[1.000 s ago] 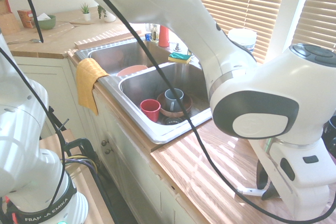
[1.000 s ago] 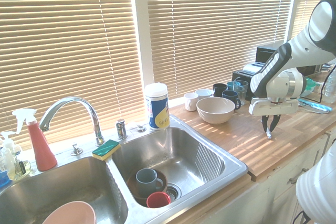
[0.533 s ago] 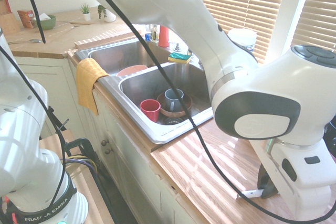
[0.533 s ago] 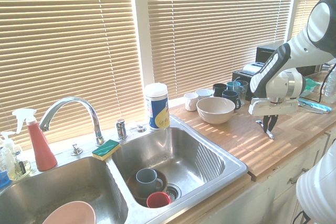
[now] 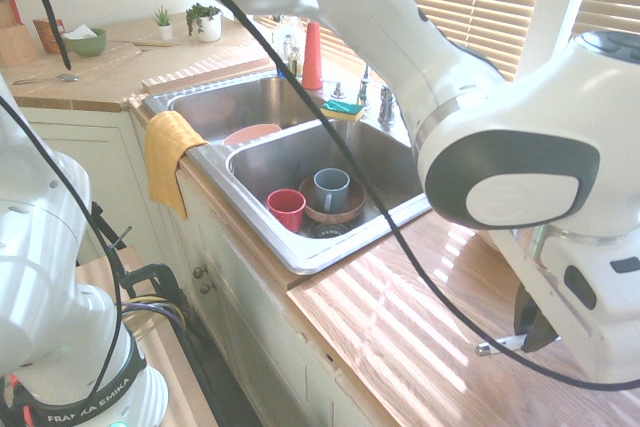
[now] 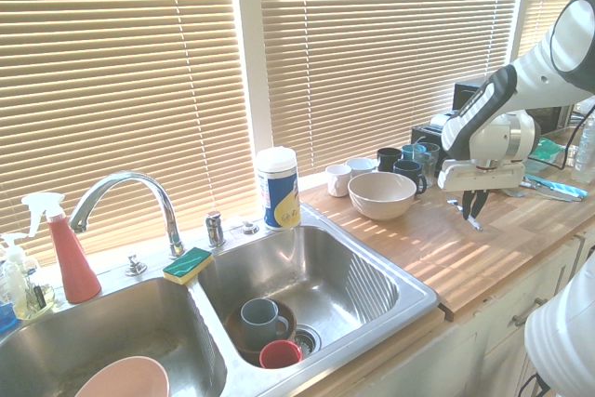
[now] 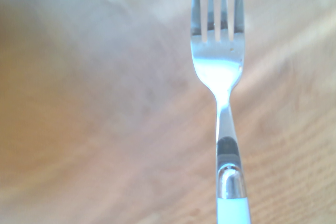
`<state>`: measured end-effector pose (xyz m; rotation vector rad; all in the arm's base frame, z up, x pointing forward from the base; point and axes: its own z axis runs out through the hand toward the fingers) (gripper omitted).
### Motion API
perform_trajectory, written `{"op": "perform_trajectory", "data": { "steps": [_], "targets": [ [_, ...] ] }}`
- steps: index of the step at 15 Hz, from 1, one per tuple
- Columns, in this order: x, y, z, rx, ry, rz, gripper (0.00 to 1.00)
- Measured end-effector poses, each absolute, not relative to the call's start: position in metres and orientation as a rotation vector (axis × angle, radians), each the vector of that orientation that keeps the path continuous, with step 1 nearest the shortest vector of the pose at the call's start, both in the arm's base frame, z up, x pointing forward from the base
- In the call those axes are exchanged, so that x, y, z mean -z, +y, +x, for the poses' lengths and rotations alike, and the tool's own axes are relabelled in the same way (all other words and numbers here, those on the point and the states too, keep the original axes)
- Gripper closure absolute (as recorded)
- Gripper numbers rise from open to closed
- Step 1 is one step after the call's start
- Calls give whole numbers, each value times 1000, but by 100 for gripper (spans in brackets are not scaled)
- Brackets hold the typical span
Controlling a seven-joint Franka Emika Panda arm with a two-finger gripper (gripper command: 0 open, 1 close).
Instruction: Put the fork into the sink
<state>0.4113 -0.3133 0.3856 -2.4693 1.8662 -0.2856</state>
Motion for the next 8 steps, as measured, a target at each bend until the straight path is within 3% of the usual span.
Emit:
{"op": "perform_trajectory", "data": {
  "steps": [8],
  "targets": [
    [-502, -147, 461, 428, 1516, -2595, 100]
  ]
}}
